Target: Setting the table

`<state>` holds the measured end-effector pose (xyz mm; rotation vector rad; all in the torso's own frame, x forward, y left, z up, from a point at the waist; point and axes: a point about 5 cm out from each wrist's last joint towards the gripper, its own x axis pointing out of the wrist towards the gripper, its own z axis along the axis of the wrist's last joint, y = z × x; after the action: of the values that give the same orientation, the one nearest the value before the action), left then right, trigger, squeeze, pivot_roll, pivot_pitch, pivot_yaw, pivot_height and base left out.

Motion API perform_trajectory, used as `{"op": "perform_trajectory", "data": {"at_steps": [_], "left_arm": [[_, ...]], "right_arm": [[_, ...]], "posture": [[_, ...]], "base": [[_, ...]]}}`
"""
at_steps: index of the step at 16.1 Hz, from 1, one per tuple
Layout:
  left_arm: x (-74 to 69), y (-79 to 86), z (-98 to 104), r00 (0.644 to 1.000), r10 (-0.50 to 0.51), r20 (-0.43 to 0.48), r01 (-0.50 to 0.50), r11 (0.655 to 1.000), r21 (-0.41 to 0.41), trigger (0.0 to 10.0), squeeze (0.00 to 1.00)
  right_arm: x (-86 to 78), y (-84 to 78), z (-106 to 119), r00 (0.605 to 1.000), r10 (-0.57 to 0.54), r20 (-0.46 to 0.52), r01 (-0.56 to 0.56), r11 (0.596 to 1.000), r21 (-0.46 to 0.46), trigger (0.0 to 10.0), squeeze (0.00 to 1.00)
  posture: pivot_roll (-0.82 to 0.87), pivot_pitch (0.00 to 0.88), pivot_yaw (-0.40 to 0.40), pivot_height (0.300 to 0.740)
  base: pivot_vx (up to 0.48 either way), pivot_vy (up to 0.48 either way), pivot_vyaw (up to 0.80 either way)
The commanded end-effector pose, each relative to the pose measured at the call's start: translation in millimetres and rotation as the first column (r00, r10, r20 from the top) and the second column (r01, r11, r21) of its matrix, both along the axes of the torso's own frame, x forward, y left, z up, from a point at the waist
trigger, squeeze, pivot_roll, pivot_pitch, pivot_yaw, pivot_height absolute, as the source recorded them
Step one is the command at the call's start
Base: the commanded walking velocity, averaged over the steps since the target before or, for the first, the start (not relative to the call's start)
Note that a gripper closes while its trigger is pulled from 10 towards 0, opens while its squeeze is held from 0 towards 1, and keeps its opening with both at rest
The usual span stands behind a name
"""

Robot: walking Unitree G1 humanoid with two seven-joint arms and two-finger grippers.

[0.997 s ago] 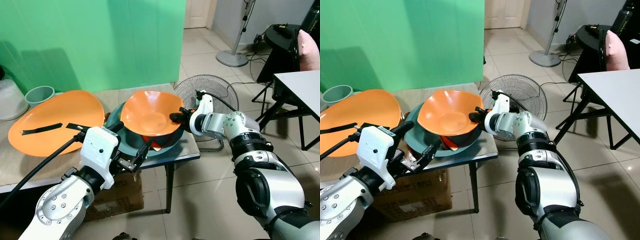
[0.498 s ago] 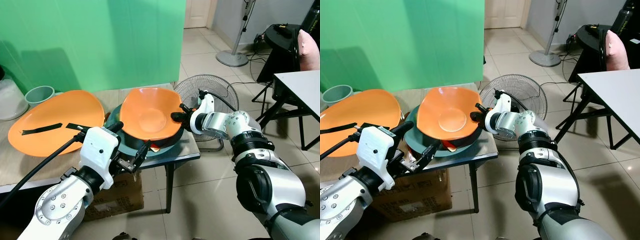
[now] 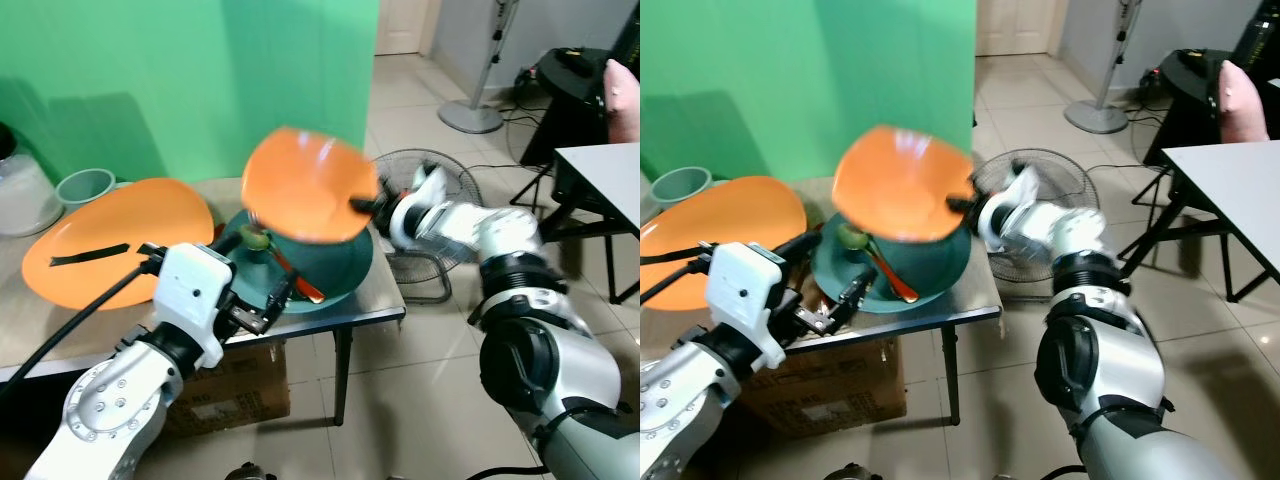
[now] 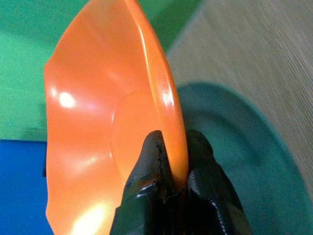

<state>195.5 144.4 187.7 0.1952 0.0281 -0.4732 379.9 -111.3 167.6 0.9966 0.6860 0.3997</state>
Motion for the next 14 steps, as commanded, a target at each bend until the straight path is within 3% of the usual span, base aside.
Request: {"op": "perform_trajectory", "data": {"at_steps": [1,2,3,4,5,6,7,8,11,13,14], "left_arm": [[-0.3,1.0,4,1.000,-0.002,0.020,0.002,1.000,0.005,10.0,0.00],[0.0,-1.3,5,1.000,-0.009,0.026,0.010,1.000,-0.007,10.0,0.00],[0.2,-2.4,6,1.000,-0.012,0.028,0.012,1.000,-0.013,10.0,0.00],[0.3,-5.1,6,0.999,-0.015,0.031,0.015,1.000,-0.025,10.0,0.00],[-0.2,-6.9,5,0.999,-0.014,0.033,0.015,0.999,-0.030,10.0,0.00],[0.0,-9.6,3,0.999,0.005,0.035,-0.004,0.999,-0.040,10.0,0.00],[1.8,-9.8,2,0.998,0.040,0.044,-0.038,0.998,-0.046,10.0,0.00],[6.9,-8.7,5,0.989,0.129,0.077,-0.123,0.990,-0.073,10.0,0.00],[14.4,-5.2,4,0.969,0.219,0.115,-0.215,0.976,-0.042,10.0,0.00],[17.9,-3.1,0,0.955,0.265,0.131,-0.264,0.964,-0.020,10.0,0.00],[19.0,-2.1,-2,0.945,0.301,0.131,-0.297,0.954,-0.046,10.0,0.00]], "right_arm": [[2.9,-2.3,22,0.997,0.001,0.076,-0.004,0.999,0.042,0.0,0.00],[-0.2,-15.6,38,0.973,-0.015,0.228,0.017,1.000,-0.005,0.0,0.00],[-2.8,-20.2,45,0.953,-0.016,0.301,0.028,0.999,-0.034,0.0,0.00],[-10.9,-28.4,56,0.921,-0.018,0.390,0.038,0.998,-0.043,0.7,0.00],[-16.0,-34.0,61,0.901,-0.034,0.432,0.052,0.998,-0.030,6.9,0.00],[-27.0,-46.4,67,0.860,-0.049,0.507,0.091,0.994,-0.058,10.0,0.00],[-33.3,-55.2,66,0.829,-0.041,0.558,0.149,0.977,-0.150,10.0,0.00],[-52.2,-68.1,61,0.784,0.003,0.621,0.245,0.917,-0.314,10.0,0.00],[-76.5,-80.1,53,0.779,-0.111,0.617,0.354,0.890,-0.287,10.0,0.00],[-94.2,-86.9,47,0.758,-0.177,0.628,0.451,0.838,-0.308,10.0,0.00],[-106.2,-92.7,43,0.735,-0.229,0.638,0.535,0.774,-0.338,10.0,0.00]], "posture": [[0.02,0.000,0.035,0.740],[0.02,0.000,0.037,0.740],[0.02,0.000,0.037,0.740],[0.01,0.000,0.039,0.740],[0.01,0.000,0.043,0.740],[0.00,0.000,0.047,0.740],[0.00,0.000,0.047,0.740],[-0.01,0.000,0.054,0.740],[-0.02,0.000,0.071,0.740],[-0.04,0.000,0.086,0.740],[-0.06,0.000,0.091,0.740]], "base": [[0.000,0.000,0.00],[0.000,0.000,0.00],[0.000,0.000,0.00],[0.000,0.000,0.00],[0.000,0.000,0.00],[0.000,0.000,0.00],[0.000,0.000,0.00],[0.000,0.000,-0.42],[0.000,0.000,-0.75],[0.000,0.000,-0.77],[0.000,0.000,-0.77]]}}
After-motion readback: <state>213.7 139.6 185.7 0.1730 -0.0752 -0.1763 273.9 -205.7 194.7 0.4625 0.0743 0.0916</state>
